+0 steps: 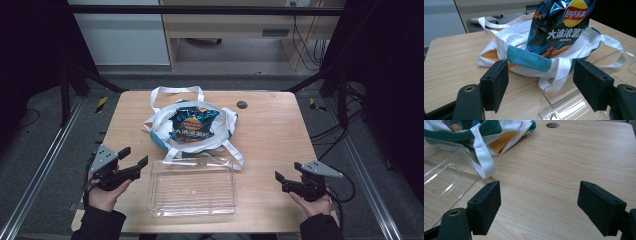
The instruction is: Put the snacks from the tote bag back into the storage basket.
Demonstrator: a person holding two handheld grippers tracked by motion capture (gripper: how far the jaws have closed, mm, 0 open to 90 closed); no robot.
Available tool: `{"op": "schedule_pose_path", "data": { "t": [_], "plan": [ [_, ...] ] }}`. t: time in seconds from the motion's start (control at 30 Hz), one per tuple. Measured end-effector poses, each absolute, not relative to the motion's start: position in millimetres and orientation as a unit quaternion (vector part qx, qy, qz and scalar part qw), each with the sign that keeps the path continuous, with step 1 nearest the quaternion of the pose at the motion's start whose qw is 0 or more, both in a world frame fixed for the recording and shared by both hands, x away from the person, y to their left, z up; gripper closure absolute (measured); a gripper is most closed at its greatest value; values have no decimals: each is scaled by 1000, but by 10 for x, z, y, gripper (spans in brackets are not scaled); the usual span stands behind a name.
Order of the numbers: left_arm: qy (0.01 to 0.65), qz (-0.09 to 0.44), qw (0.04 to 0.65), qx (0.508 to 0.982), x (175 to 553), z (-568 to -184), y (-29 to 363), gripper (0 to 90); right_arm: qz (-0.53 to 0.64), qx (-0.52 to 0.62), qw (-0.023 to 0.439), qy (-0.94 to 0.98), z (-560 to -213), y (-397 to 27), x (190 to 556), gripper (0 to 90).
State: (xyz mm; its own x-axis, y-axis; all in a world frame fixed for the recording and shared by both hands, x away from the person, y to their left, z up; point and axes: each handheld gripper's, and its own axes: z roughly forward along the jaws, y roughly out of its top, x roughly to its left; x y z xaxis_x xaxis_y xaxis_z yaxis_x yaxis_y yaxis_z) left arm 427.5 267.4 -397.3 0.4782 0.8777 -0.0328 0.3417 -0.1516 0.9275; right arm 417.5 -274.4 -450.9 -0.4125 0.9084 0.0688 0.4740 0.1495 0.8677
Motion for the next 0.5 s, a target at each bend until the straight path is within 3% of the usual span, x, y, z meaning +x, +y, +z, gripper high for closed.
{"op": "schedule_pose_path", "data": {
  "t": [0.5],
  "plan": [
    [415,284,494,710,4381,-3830,2543,285,439,476,258,717,-4500,-2735,4163,196]
  ]
}}
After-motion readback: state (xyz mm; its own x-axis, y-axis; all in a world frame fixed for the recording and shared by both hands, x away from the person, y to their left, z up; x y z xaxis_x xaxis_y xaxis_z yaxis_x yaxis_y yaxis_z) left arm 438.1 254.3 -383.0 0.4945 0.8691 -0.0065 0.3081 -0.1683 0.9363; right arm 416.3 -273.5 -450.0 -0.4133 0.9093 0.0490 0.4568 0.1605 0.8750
